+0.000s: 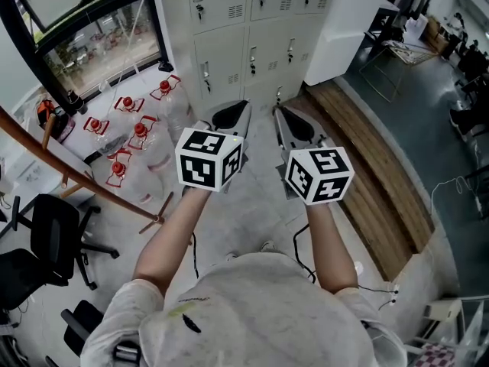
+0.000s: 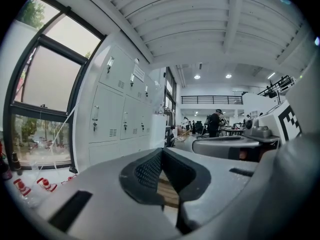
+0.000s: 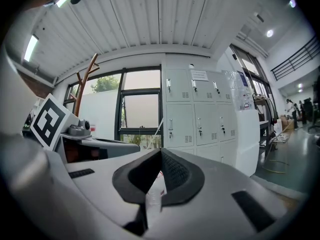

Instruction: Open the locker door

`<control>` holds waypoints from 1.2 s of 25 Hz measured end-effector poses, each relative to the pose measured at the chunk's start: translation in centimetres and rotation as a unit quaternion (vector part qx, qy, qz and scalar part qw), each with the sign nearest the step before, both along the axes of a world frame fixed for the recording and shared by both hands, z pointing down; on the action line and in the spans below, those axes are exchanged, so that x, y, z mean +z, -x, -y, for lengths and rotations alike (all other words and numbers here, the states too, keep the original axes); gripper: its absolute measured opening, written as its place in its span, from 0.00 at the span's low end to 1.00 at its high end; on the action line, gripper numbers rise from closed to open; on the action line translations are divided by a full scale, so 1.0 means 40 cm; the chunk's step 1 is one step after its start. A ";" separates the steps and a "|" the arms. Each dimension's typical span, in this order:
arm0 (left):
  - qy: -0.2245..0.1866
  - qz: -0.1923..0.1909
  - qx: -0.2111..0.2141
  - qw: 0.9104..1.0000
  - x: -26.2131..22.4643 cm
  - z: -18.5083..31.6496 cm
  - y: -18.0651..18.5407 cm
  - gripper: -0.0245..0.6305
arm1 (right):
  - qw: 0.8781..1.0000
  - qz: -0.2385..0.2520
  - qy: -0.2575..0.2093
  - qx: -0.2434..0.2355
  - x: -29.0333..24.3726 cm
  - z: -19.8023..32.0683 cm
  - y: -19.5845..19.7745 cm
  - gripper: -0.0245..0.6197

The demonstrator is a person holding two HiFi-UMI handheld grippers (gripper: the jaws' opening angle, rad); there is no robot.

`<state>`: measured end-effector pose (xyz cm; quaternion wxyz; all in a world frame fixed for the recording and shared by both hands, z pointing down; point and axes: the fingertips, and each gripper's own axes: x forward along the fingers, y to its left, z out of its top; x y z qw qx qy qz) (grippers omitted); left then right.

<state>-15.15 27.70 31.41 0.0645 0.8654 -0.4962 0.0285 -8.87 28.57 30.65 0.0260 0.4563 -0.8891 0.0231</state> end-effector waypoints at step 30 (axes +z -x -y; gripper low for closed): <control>0.017 0.028 -0.006 0.999 0.024 0.520 -0.183 0.05 | 1.000 0.016 0.006 -0.019 0.017 0.527 -0.162 0.04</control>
